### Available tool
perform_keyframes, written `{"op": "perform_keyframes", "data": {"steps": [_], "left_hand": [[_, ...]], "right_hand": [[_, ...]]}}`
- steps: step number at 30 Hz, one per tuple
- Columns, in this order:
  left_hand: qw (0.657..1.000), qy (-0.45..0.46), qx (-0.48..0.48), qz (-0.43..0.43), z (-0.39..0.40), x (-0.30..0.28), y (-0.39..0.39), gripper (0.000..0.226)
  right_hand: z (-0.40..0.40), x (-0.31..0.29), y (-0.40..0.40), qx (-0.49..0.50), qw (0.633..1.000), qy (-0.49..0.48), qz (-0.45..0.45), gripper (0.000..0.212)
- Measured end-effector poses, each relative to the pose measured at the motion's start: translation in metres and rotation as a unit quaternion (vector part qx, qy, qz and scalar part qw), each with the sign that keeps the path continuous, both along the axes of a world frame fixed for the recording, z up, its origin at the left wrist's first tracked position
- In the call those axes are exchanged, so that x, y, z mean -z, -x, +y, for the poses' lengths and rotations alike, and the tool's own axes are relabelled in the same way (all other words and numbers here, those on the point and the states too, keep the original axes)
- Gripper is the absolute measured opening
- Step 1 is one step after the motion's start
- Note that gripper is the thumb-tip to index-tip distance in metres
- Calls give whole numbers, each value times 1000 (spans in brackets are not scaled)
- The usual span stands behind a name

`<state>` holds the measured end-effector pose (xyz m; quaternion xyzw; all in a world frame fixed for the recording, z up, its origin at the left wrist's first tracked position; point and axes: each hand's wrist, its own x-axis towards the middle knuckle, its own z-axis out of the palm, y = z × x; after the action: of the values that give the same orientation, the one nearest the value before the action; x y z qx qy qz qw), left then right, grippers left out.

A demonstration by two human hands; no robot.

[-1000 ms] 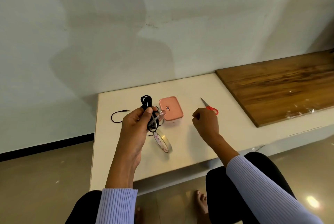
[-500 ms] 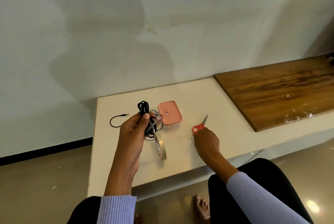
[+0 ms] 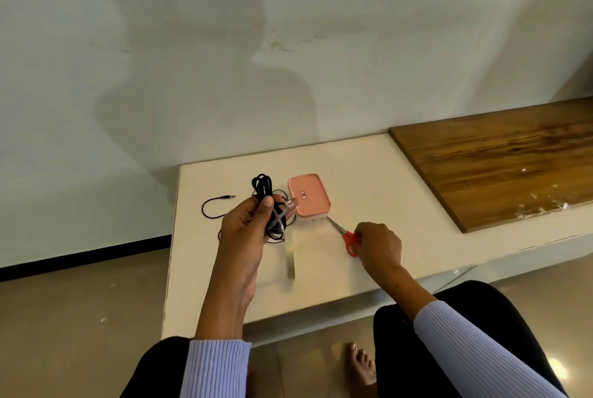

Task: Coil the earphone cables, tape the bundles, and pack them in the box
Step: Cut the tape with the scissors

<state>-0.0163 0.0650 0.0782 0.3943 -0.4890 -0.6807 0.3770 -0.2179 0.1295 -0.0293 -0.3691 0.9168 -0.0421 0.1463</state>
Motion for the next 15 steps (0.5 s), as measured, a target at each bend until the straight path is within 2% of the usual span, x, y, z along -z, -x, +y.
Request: {"op": "perform_keyframes", "data": {"steps": [6,9,11,12,14,15], "left_hand": [[1000,-4,-4,7,-1,-1,3,20],[1000,-6,-5,5,-1,-2,2,19],[1000,-5,-1,4,-1,-2,2,19],[1000,-4,0,4,-2,-2,1,19],[1000,-4,2,5,-3,-2,0,21],[1000,-5,6,5,-4,-2,-1,22]], "right_hand": [[2,0,-12,-37,998,-31,50,12],[1,-2,-14,-57,998,-11,11,21],[0,-7,-13,-43,996,12,-81,25],[0,-10,-11,-20,986,34,-160,26],[1,-19,-8,41,942,82,-322,31],[1,-24,-8,61,921,103,-372,34]]}}
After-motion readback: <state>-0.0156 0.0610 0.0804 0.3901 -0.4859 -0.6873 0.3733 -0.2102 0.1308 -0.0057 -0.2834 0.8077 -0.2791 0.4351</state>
